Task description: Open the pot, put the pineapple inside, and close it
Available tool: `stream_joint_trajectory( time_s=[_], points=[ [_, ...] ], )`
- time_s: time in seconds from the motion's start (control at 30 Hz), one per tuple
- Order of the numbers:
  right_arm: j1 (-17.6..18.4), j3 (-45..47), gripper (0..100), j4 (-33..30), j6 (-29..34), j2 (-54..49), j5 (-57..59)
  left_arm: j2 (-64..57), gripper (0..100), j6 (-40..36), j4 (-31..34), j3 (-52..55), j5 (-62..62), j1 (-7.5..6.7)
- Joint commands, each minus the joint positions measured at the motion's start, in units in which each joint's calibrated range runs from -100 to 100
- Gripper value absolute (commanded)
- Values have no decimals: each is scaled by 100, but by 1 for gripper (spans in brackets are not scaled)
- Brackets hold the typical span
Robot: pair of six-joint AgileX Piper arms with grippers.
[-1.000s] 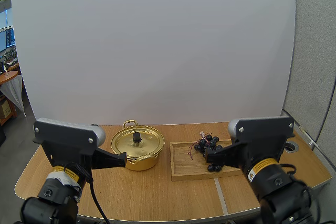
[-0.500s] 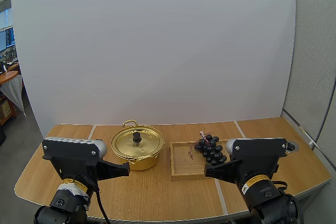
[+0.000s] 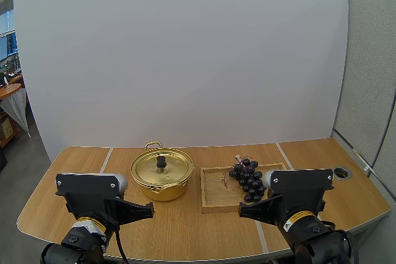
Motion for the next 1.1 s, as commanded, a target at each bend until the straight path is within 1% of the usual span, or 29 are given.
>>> stream_joint_trajectory(
  time_s=[0.0, 0.17, 1.07],
  points=[
    [-21, 7, 0, 172, -320, -34, 43, -31, 0, 73, 46, 0, -19, 8],
    [-33, 7, 0, 172, -320, -34, 43, -31, 0, -59, 46, 0, 0, 8],
    [-68, 7, 0, 177, -301, -34, 26, -31, 0, -69, 46, 0, -30, 8]
  ],
)
